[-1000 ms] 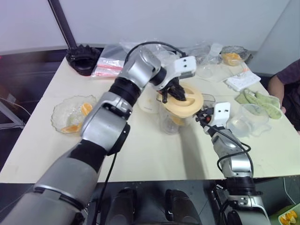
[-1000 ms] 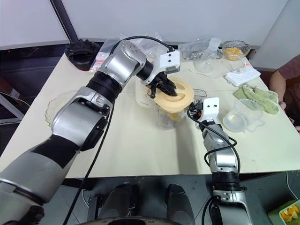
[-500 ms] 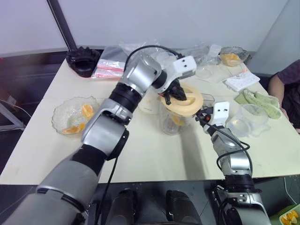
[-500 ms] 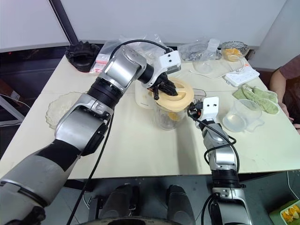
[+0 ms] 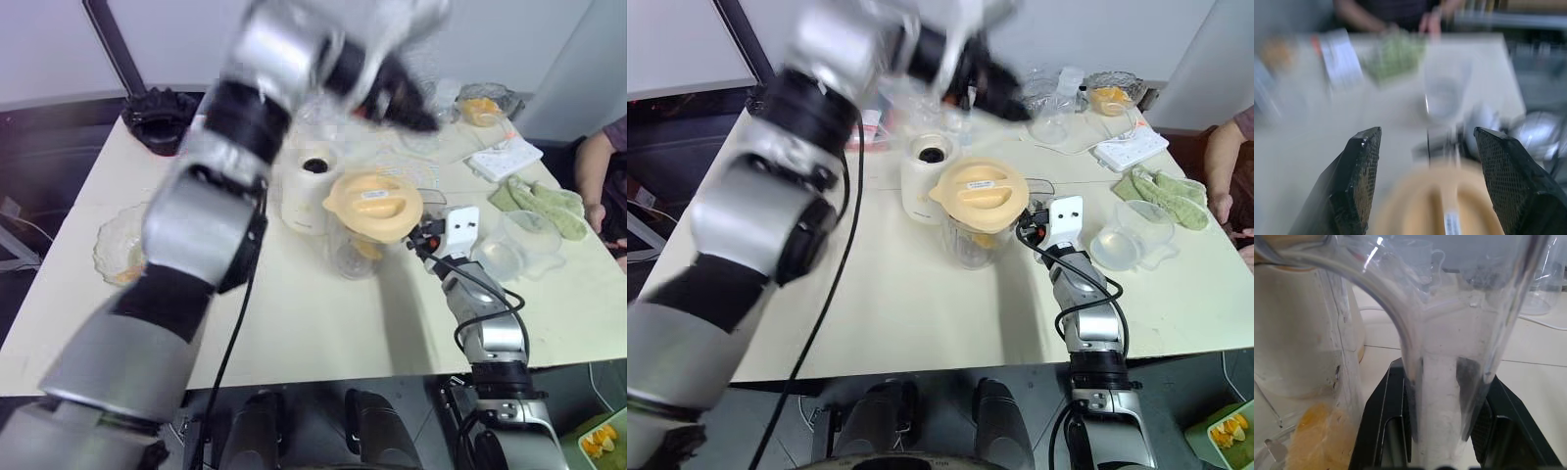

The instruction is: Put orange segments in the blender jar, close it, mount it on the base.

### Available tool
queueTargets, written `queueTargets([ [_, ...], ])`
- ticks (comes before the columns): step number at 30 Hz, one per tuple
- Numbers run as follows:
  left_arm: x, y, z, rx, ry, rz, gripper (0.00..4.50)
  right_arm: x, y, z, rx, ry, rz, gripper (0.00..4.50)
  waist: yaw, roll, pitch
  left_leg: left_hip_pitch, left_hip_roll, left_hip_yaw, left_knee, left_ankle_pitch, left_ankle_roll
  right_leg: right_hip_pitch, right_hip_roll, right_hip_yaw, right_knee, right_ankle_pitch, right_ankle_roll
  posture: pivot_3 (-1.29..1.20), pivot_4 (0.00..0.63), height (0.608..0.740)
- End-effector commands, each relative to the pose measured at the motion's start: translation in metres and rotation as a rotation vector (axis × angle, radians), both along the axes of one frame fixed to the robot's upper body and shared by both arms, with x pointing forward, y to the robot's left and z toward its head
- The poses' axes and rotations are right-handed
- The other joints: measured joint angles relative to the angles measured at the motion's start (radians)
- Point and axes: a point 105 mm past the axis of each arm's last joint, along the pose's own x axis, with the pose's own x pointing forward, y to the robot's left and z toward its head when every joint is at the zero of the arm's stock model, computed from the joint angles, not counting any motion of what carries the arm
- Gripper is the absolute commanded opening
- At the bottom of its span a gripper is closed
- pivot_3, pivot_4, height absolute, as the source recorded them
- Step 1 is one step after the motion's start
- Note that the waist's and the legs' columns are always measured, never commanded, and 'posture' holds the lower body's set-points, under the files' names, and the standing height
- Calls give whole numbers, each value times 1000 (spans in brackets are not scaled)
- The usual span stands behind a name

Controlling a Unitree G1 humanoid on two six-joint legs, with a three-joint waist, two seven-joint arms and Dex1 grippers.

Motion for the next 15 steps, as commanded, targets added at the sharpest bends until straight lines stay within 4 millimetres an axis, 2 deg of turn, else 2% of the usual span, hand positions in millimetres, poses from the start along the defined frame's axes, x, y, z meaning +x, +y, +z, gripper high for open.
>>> queueTargets([
  [1,-2,12,24,-88,-53,4,3106,1,-11,6,-34,-15,-32,921,0,0,0,1,0,0,0,0,0,1,0,0,0,0,0,0,150,740],
  [2,3,20,27,-105,-92,39,3106,1,-12,7,-28,-14,-37,921,-1,1,1,1,0,-1,0,0,0,1,0,0,0,0,0,0,150,740],
  [5,17,37,17,-113,-150,119,3106,2,-14,9,-24,-10,-47,921,-3,3,2,2,0,0,1,0,0,1,0,1,2,1,-2,0,150,740],
  [7,27,52,13,-206,-251,186,3106,2,-16,13,-6,-15,-66,921,1,3,2,3,1,0,3,0,0,1,0,2,6,1,-2,0,150,740],
  [9,37,74,-12,-201,-261,259,3106,3,-18,16,15,-5,-79,921,0,3,2,4,1,-1,3,0,-1,0,-1,2,8,1,-2,0,150,740],
  [11,37,102,-53,-160,-239,338,3106,2,-20,29,12,-37,-72,921,-3,4,2,4,1,0,3,1,-1,-1,-1,5,11,1,-2,0,150,740],
  [13,25,118,-83,-152,-181,399,3106,1,-24,45,15,-67,-66,921,-5,6,3,4,1,3,3,1,-1,-3,-1,8,13,2,-1,0,150,740],
  [15,9,126,-102,-166,-135,425,3106,4,-30,58,15,-83,-85,921,4,5,6,1,1,3,3,1,-2,-6,-1,8,14,3,2,0,150,740],
])
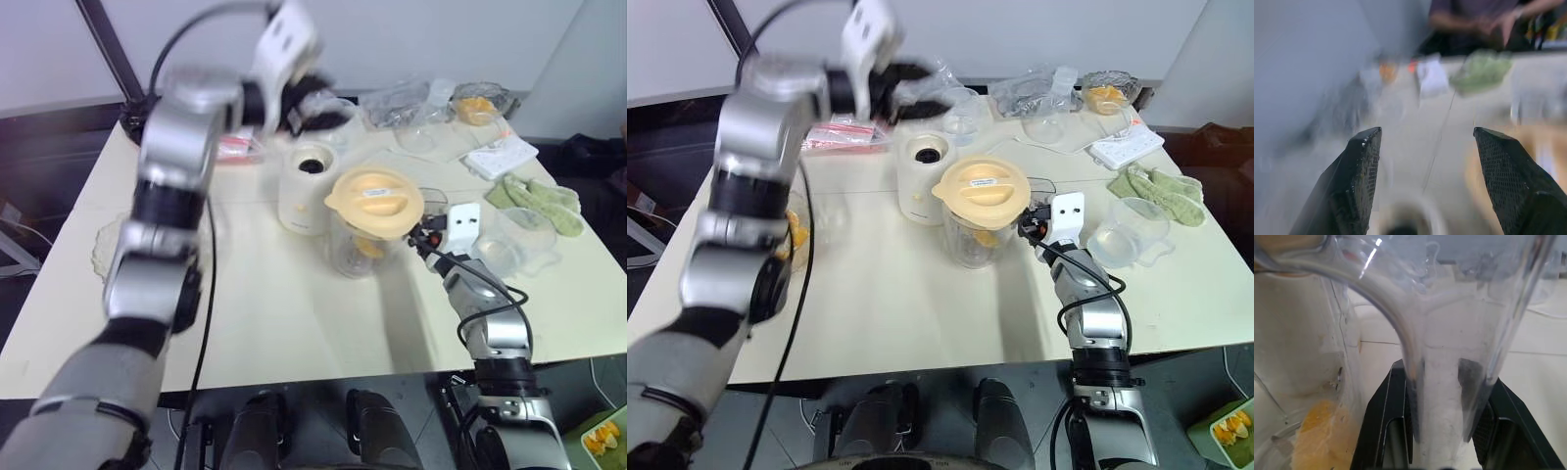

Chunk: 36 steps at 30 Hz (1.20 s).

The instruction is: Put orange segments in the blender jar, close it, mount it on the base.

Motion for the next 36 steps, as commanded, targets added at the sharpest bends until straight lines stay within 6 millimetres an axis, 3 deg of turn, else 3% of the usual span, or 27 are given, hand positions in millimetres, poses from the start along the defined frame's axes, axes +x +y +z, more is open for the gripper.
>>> queueTargets([
  [1,-34,1,11,-55,-70,7,3106,3,-20,57,-11,-146,-60,921,8,-1,3,-2,0,0,0,1,-2,-1,0,-2,-1,0,0,0,150,740],
  [4,-52,10,16,-246,-48,46,3106,8,-27,84,-5,-186,-79,921,21,-3,9,-3,-1,1,2,2,-3,0,-1,-1,-3,-1,-3,0,150,740],
  [6,-55,16,11,-240,-84,102,3106,12,-30,102,-23,-214,-83,921,19,-3,9,-1,-1,1,2,2,-3,1,-1,0,-3,-1,-4,0,150,740],
  [10,-62,32,-8,-260,-56,197,3106,21,-26,163,-78,-324,-67,921,1,0,9,3,-1,1,1,2,-4,2,0,1,-1,-1,-4,0,150,740],
  [14,-59,53,-31,-249,-61,315,3106,31,-13,222,-125,-442,-57,921,-10,-1,10,2,0,3,1,3,-5,0,2,0,2,-1,-5,0,150,740],
  [18,-58,66,-48,-213,-108,399,3106,50,12,248,36,-447,19,921,-21,-1,10,3,1,3,-1,3,-5,0,4,0,2,-1,-5,0,150,740],
  [23,-62,76,-69,-212,-97,474,3106,74,52,260,270,-364,141,921,-26,-1,10,2,1,4,-1,3,-5,0,3,0,0,0,-5,0,150,740],
  [28,-62,89,-72,-213,-123,552,3106,87,86,249,233,-312,221,921,-23,-1,10,-1,1,3,-1,3,-6,0,0,-1,-2,1,-4,0,150,740],
  [36,-62,102,-70,-204,-148,605,3106,103,95,209,227,-195,214,921,-26,-1,10,-1,0,3,-1,3,-6,0,0,-2,-2,1,-3,0,150,740],
])
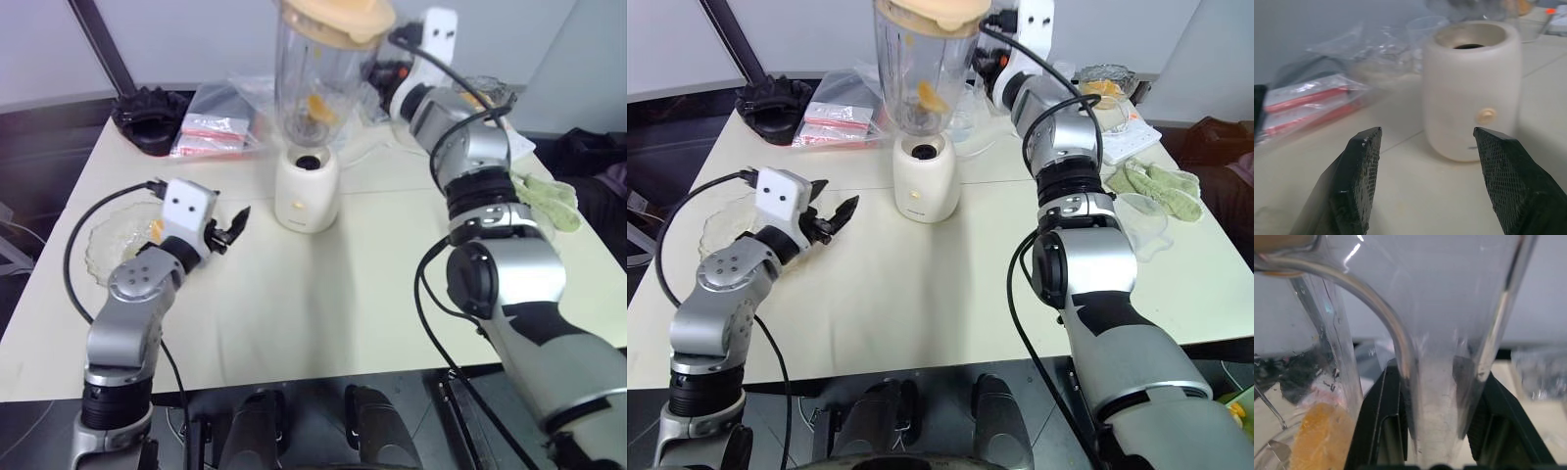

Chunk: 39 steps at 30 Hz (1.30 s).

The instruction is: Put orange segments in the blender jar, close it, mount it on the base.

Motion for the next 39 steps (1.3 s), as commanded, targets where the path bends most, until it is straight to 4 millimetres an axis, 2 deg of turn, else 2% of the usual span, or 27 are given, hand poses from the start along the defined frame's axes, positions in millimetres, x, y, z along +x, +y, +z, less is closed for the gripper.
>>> queueTargets([
  [1,-4,3,8,10,-45,12,3106,-5,4,36,35,-111,12,921,-4,0,0,0,0,0,0,0,0,0,0,0,0,0,0,0,150,740],
  [12,0,0,4,9,-42,24,3106,0,6,10,-79,-63,-6,921,-4,0,0,0,0,-1,-1,0,0,0,0,-2,1,0,0,0,150,740],
  [17,2,-1,2,-8,-36,22,3106,3,16,-12,-131,-2,4,921,-5,0,0,1,0,-1,-1,0,0,0,0,-2,1,0,0,0,150,740],
  [26,5,-5,-3,4,-35,20,3106,6,18,-47,-237,138,-52,921,-7,-1,-1,4,1,-1,-1,0,-1,3,1,-2,2,-1,-3,0,150,740],
  [38,8,-11,-1,-26,-47,9,3106,2,30,-66,-260,179,-18,921,-8,-1,-2,6,2,-1,-1,0,-1,4,1,-2,1,-1,-3,0,150,740],
  [39,8,-12,-1,-27,-48,8,3156,2,29,-68,-260,182,-23,1421,-8,-2,-2,6,2,-1,-1,0,-1,4,1,-2,1,-1,-3,0,150,740],
])
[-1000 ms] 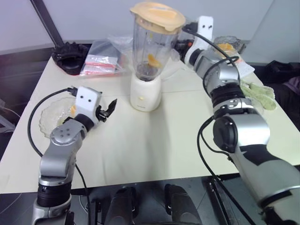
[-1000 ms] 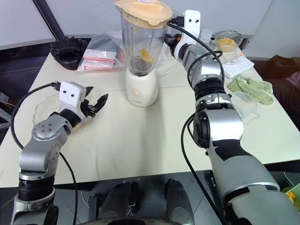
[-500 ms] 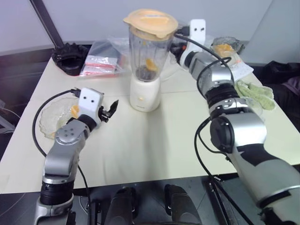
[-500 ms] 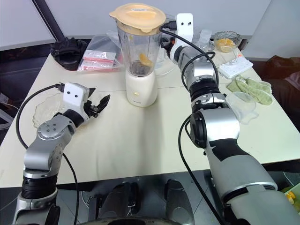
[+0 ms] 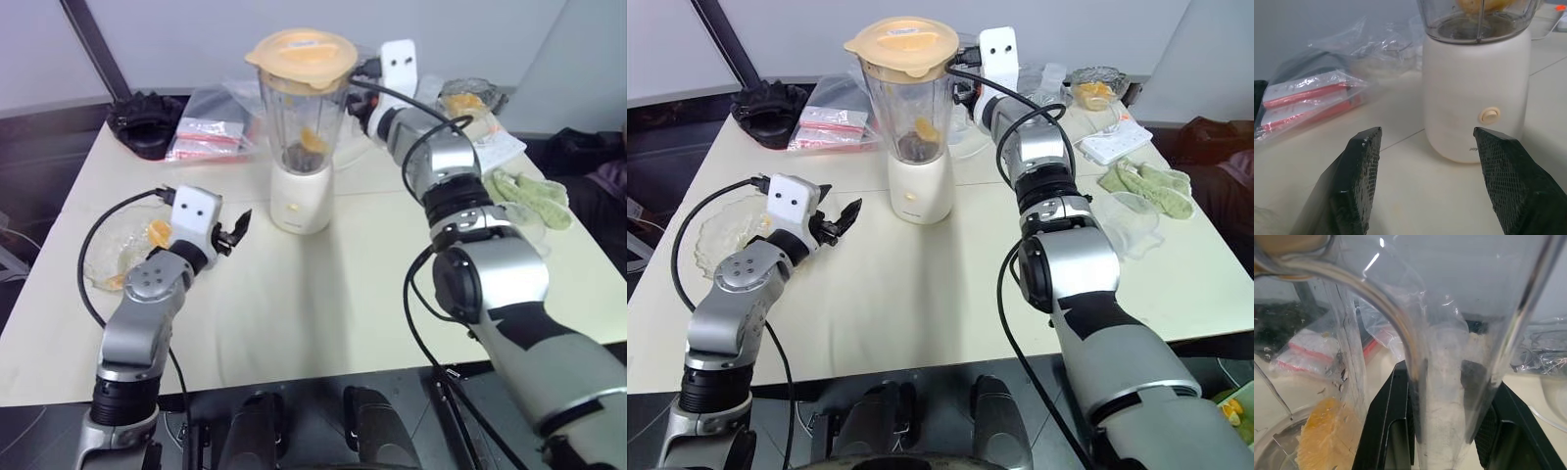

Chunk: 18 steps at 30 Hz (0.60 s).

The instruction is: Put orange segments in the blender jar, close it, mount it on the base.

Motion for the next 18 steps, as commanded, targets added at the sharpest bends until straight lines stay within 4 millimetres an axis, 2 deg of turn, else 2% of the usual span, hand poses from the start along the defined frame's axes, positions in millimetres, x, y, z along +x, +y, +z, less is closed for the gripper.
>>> queueTargets([
  [1,-1,-5,14,-7,-64,-14,3176,-1,2,-44,-46,135,-4,2058,0,-1,-1,0,0,0,0,0,0,0,0,0,0,0,0,0,150,740],
  [2,-1,-6,14,-8,-64,-15,3176,-1,0,-46,-48,140,-9,2395,0,-1,-1,0,0,0,0,0,0,0,0,0,0,0,0,0,150,740],
  [6,0,-6,14,-9,-63,-18,3176,-1,-4,-48,-61,134,-34,4455,1,0,1,-3,0,0,0,0,0,-2,0,0,0,0,0,0,150,740],
  [10,0,-5,13,-7,-60,-22,3176,-5,-12,-47,-87,98,-52,4488,-2,0,1,-5,0,1,-1,1,-1,-6,0,0,0,2,3,0,150,740],
  [12,-1,-4,13,-8,-58,-21,3176,-14,-16,-50,-90,78,-44,4488,2,0,1,-5,0,0,-2,1,-1,-5,1,-1,0,2,2,0,150,740],
  [18,-4,-4,8,0,-32,-58,3176,-82,-25,-64,-96,-42,15,4488,25,0,1,-5,0,-3,-4,1,-1,-5,0,-3,-1,2,3,0,150,740],
])
